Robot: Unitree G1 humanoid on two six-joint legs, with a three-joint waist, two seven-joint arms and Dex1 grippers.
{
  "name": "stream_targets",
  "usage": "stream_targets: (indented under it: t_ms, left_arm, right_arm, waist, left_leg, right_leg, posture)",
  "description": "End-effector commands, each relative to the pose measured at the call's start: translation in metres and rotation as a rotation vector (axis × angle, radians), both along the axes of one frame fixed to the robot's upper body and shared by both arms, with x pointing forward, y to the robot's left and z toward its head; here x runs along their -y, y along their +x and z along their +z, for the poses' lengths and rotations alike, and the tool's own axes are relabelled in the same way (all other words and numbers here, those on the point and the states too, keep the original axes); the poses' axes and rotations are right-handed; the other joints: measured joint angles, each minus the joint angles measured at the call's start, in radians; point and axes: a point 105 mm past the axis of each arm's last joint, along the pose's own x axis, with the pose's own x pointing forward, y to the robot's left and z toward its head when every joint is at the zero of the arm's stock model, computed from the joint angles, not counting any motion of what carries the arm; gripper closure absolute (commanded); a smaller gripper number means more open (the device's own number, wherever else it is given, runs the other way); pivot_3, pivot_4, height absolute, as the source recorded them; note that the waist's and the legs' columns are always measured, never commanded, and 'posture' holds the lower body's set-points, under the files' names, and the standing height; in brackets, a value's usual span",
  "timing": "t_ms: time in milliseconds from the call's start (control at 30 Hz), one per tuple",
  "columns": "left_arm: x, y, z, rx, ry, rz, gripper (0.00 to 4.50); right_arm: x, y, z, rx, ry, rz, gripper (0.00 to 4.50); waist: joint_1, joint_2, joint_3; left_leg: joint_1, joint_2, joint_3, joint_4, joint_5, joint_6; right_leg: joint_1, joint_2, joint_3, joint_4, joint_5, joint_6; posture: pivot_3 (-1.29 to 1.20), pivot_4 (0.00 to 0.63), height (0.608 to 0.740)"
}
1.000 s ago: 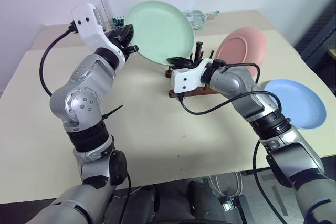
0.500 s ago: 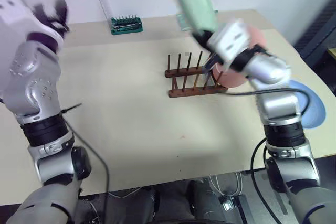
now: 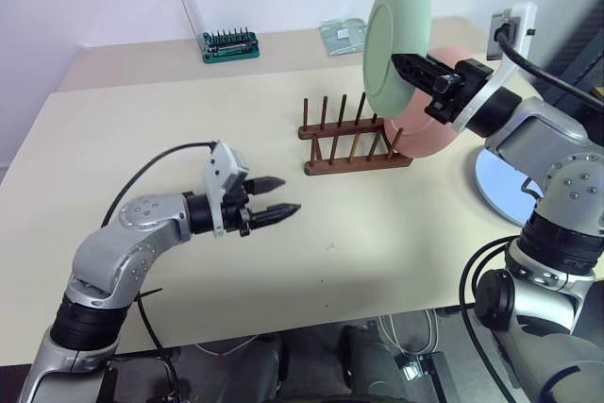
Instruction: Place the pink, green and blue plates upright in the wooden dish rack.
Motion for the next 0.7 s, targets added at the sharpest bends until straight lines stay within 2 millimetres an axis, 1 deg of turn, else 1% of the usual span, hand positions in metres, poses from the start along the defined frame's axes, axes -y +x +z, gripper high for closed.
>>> stream_targets:
  t_ms: [33, 133, 267, 333, 533, 667, 700]
  left_arm:
    - [0.003, -0.002, -0.003, 0.047, 0.058, -0.023, 1.51]
    - [0.004, 0.001, -0.006, 0.053, 0.064, -0.005, 1.51]
    - [0.004, 0.001, -0.008, 0.051, 0.062, 0.004, 1.51]
    - [0.003, 0.001, -0.008, 0.053, 0.062, 0.012, 1.51]
    - [0.004, 0.001, -0.008, 0.057, 0.063, 0.017, 1.51]
    - [0.004, 0.003, -0.008, 0.065, 0.068, 0.02, 1.51]
    - [0.004, 0.003, -0.008, 0.067, 0.068, 0.021, 1.48]
  right_arm:
    - [-0.001, -0.006, 0.018, 0.049, 0.029, 0.035, 4.5]
    - [-0.004, -0.002, 0.016, 0.031, 0.028, 0.048, 4.5]
    - [-0.007, 0.001, 0.012, 0.006, 0.036, 0.065, 4.5]
    - [-0.007, 0.01, 0.002, -0.034, 0.031, 0.041, 4.5]
    - [-0.005, 0.031, -0.021, -0.144, 0.043, -0.004, 4.5]
    - [-0.003, 0.042, -0.032, -0.186, 0.023, -0.039, 4.5]
    - [-0.002, 0.045, -0.035, -0.191, 0.015, -0.049, 4.14]
  waist:
    - [0.001, 0.0, 0.0]
    - [0.003, 0.0, 0.0]
    - [0.003, 0.0, 0.0]
    - [0.002, 0.0, 0.0]
    - [0.003, 0.0, 0.0]
    - [0.002, 0.0, 0.0]
    - [0.001, 0.0, 0.0]
  left_leg:
    - [0.0, 0.0, 0.0, 0.0, 0.0, 0.0]
    - [0.0, 0.0, 0.0, 0.0, 0.0, 0.0]
    - [0.0, 0.0, 0.0, 0.0, 0.0, 0.0]
    - [0.0, 0.0, 0.0, 0.0, 0.0, 0.0]
    - [0.0, 0.0, 0.0, 0.0, 0.0, 0.0]
    - [0.0, 0.0, 0.0, 0.0, 0.0, 0.0]
    - [0.0, 0.0, 0.0, 0.0, 0.0, 0.0]
  right_leg:
    - [0.0, 0.0, 0.0, 0.0, 0.0, 0.0]
    - [0.0, 0.0, 0.0, 0.0, 0.0, 0.0]
    - [0.0, 0.0, 0.0, 0.0, 0.0, 0.0]
    - [0.0, 0.0, 0.0, 0.0, 0.0, 0.0]
    - [0.0, 0.0, 0.0, 0.0, 0.0, 0.0]
    - [0.0, 0.0, 0.0, 0.0, 0.0, 0.0]
    - [0.0, 0.0, 0.0, 0.0, 0.0, 0.0]
  posture:
    - [0.0, 0.15, 0.74]
    - [0.0, 0.15, 0.74]
    - [0.0, 0.15, 0.74]
    - [0.0, 0.15, 0.74]
    - [0.0, 0.15, 0.74]
    - [0.0, 0.15, 0.74]
    - [0.0, 0.15, 0.74]
